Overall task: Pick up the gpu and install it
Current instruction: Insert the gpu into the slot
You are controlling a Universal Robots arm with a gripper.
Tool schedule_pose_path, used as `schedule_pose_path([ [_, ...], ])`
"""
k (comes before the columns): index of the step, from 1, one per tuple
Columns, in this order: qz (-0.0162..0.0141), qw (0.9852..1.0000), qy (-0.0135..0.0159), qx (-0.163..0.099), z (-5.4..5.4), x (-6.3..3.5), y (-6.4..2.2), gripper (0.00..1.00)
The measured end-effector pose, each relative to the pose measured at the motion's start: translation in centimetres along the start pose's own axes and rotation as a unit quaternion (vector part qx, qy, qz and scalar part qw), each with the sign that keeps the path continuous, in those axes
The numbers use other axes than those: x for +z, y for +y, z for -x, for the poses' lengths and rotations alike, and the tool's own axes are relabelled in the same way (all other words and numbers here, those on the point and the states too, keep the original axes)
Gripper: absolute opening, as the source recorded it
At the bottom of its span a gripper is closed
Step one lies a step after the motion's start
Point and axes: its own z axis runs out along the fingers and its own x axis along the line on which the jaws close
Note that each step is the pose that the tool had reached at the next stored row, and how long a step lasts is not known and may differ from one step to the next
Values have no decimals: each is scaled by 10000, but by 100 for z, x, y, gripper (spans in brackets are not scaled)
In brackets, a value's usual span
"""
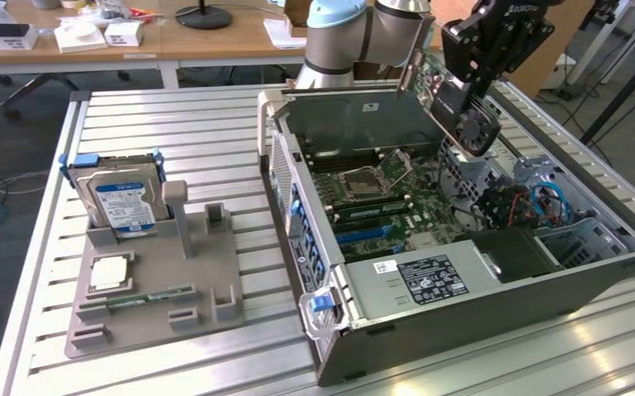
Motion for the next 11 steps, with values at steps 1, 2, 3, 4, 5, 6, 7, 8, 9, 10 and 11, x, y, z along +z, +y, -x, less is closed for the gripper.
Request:
schedule_pose_path([
  [1,1,10000,4,-60,0,0,0,26],
  [2,3,9999,8,-116,0,0,0,26],
  [3,4,9998,11,-175,0,0,0,26],
  [4,6,9997,15,-230,0,0,0,26],
  [5,7,9996,19,-286,0,0,0,26],
  [6,8,9994,23,-343,0,0,0,26],
  [7,9,9992,26,-400,0,1,0,26],
  [8,11,9990,30,-454,0,1,0,26],
  [9,12,9987,34,-511,0,1,0,26],
  [10,13,9984,37,-561,0,1,0,26],
  [11,14,9981,40,-609,0,1,0,26],
])
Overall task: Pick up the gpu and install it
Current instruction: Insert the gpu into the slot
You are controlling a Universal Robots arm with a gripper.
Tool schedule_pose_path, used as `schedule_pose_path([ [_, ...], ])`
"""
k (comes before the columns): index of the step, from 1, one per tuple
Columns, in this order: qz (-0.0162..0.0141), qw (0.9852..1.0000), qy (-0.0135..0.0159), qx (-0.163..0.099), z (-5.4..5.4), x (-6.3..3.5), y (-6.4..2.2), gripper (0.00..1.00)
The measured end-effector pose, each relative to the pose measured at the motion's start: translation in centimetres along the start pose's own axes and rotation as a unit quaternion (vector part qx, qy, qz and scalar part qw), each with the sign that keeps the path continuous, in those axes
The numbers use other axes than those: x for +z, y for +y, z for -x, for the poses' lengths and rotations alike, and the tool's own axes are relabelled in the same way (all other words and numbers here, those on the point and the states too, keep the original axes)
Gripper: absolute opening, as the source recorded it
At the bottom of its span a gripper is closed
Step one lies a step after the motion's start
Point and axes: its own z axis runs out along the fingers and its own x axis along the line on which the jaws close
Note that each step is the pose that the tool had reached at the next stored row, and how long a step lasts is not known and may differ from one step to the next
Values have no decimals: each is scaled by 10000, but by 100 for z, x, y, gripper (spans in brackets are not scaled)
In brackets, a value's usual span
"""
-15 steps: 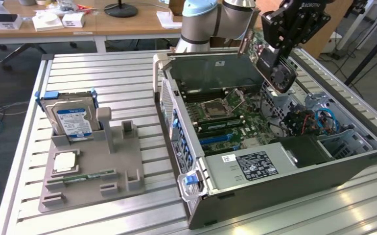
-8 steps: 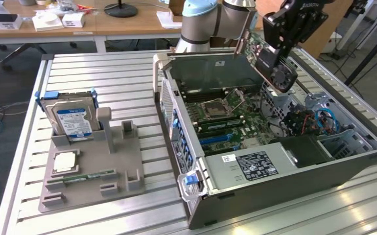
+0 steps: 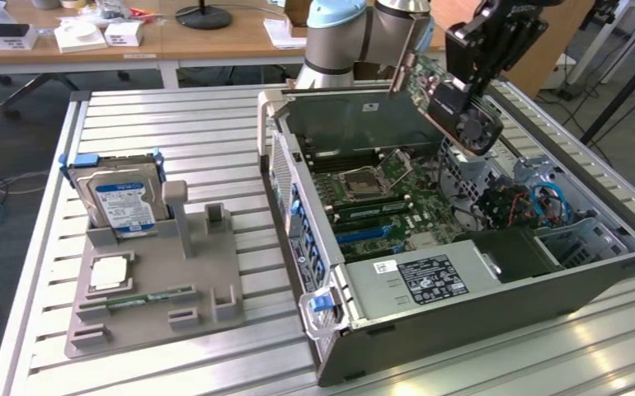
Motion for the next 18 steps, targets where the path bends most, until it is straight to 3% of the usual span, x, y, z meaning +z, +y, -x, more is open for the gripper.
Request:
schedule_pose_path([
  [9,10,9990,30,-448,0,0,0,26],
  [18,21,9955,62,-941,0,1,0,26],
])
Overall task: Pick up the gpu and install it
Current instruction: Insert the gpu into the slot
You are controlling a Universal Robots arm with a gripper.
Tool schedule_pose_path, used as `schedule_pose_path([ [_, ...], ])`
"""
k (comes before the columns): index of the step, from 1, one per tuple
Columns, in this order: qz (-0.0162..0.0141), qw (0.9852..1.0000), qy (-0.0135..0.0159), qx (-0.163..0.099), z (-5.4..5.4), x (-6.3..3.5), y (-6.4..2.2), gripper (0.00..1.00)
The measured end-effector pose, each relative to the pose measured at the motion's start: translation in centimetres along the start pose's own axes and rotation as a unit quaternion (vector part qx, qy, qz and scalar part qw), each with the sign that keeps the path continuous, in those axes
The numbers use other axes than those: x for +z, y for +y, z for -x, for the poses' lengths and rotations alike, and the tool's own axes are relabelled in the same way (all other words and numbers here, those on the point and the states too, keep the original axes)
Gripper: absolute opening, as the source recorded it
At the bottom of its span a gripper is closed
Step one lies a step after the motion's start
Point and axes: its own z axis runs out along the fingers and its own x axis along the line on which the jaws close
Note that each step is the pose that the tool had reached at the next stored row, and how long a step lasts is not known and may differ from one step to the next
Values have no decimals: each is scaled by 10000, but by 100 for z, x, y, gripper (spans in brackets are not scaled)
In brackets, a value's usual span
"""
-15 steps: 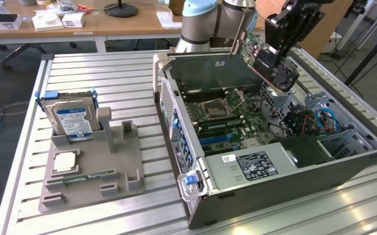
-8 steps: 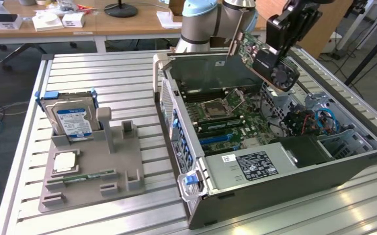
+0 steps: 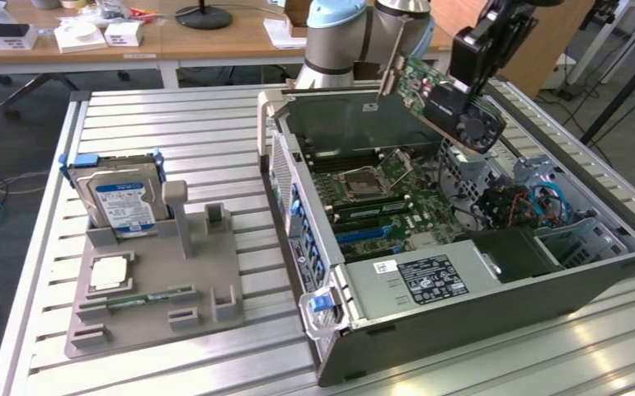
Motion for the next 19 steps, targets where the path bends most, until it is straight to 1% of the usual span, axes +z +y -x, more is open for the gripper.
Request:
schedule_pose_path([
  [4,5,9998,13,-203,0,0,0,26],
  [9,10,9990,30,-450,0,1,0,26],
  [14,15,9976,45,-685,0,1,0,26],
  [19,21,9958,60,-916,0,1,0,26],
])
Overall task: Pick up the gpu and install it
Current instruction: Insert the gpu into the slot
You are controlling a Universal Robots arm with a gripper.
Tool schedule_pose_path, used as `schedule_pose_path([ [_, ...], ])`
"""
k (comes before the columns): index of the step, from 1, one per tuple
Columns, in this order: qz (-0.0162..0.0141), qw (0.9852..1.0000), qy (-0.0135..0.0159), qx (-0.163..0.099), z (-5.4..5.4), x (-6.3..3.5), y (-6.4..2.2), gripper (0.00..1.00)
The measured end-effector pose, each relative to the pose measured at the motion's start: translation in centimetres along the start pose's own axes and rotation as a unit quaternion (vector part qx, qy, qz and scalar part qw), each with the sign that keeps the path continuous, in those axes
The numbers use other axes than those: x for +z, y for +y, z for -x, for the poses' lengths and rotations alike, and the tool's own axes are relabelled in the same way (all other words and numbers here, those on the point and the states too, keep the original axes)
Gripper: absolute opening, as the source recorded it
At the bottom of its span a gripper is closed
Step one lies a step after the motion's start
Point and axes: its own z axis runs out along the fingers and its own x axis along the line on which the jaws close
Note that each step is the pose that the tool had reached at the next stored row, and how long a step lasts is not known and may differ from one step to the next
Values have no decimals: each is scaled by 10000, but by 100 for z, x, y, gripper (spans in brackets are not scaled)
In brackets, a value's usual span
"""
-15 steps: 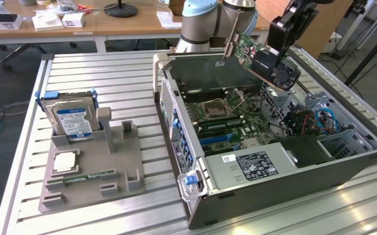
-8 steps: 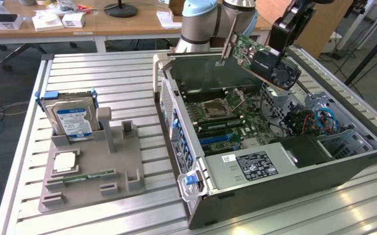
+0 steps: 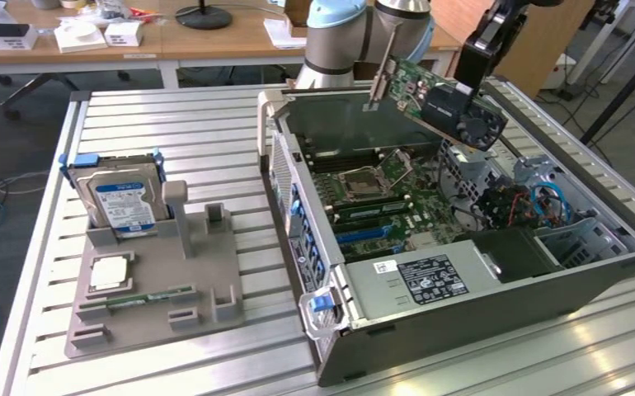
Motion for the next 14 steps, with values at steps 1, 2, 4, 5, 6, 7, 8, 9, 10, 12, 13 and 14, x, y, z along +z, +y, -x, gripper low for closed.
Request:
schedule_pose_path([
  [1,1,10000,3,-46,0,0,0,26],
  [2,2,10000,6,-95,0,0,0,26],
  [4,5,9998,14,-207,0,0,0,26],
  [5,6,9996,18,-268,0,0,0,26],
  [6,8,9995,21,-330,0,1,0,26],
  [7,9,9992,26,-397,0,0,0,26],
  [8,11,9989,30,-463,0,1,0,26],
  [9,12,9986,35,-532,0,1,0,26],
  [10,14,9982,40,-603,0,1,0,26],
  [12,17,9973,48,-736,0,1,0,26],
  [13,18,9968,53,-802,0,1,0,26],
  [14,19,9962,57,-869,0,1,0,26],
])
